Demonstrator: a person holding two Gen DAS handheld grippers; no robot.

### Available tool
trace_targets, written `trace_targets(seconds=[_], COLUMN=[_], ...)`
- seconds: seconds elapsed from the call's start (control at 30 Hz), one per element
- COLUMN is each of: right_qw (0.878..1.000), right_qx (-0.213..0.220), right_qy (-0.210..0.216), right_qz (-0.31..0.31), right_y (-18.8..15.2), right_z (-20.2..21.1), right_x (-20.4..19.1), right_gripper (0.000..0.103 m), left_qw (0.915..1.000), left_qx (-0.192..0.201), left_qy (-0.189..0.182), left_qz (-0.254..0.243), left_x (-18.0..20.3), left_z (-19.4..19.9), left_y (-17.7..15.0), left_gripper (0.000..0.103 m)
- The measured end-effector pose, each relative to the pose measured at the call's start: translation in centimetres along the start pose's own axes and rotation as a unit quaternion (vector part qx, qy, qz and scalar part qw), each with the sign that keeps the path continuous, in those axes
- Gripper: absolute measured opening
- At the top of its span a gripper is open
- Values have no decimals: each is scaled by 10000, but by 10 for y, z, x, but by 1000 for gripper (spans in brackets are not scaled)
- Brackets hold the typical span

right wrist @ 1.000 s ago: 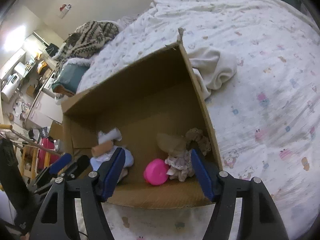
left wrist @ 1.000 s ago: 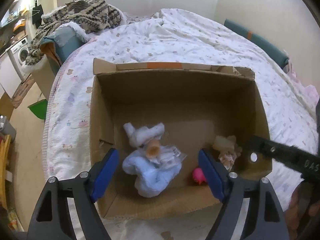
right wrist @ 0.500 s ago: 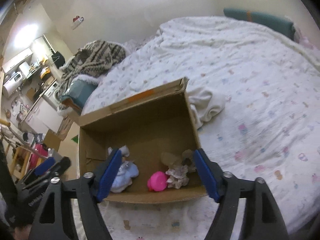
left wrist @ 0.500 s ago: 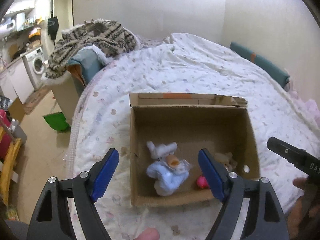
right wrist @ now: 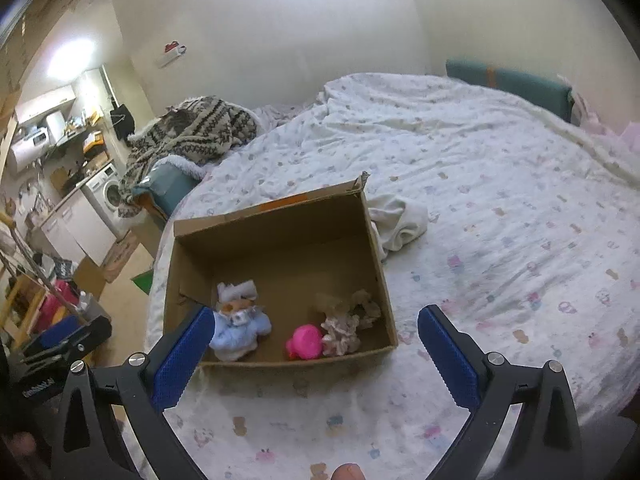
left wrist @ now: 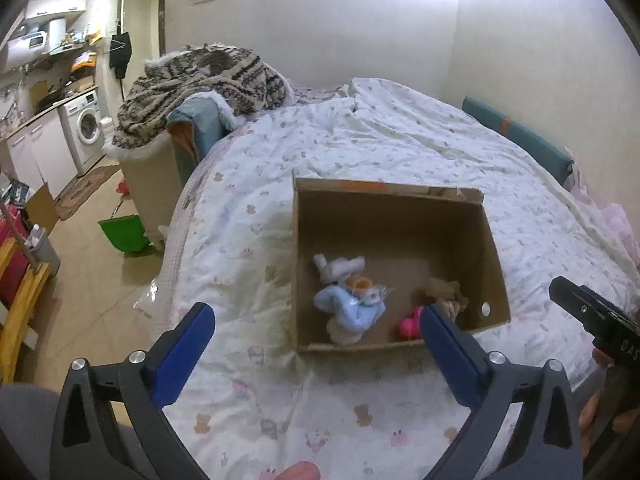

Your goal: Organize soft objects

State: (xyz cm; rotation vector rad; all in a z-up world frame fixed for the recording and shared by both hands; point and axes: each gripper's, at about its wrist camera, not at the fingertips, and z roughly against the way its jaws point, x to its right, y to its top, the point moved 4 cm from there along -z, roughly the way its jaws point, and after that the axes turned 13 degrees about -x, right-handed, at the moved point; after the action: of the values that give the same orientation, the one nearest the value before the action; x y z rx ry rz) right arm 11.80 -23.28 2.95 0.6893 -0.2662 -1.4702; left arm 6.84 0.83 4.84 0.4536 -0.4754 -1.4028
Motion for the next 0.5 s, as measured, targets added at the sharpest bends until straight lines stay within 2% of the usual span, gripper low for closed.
trace_targets(seconds=[0.17, 0.33, 0.5], right_qw=[9998, 9996, 9995], right_qx=[112, 102, 95], right_qy=[-96, -186, -239], right_qz=[116, 171, 171], right_y=[-17, -29, -31], right_z=[5, -1, -8], right_x=[-5, -8, -8], right_gripper=[103, 103, 103], left_qw=[9999, 10000, 9999], left_qx=[-104, -19, -34], left_qy=[2, -25, 118], left_qz=[128, 53, -24], left_x=[-6, -5, 2], left_z=[-2, -2, -12], left_y=[-24, -28, -30], left_gripper=[102, 102, 102])
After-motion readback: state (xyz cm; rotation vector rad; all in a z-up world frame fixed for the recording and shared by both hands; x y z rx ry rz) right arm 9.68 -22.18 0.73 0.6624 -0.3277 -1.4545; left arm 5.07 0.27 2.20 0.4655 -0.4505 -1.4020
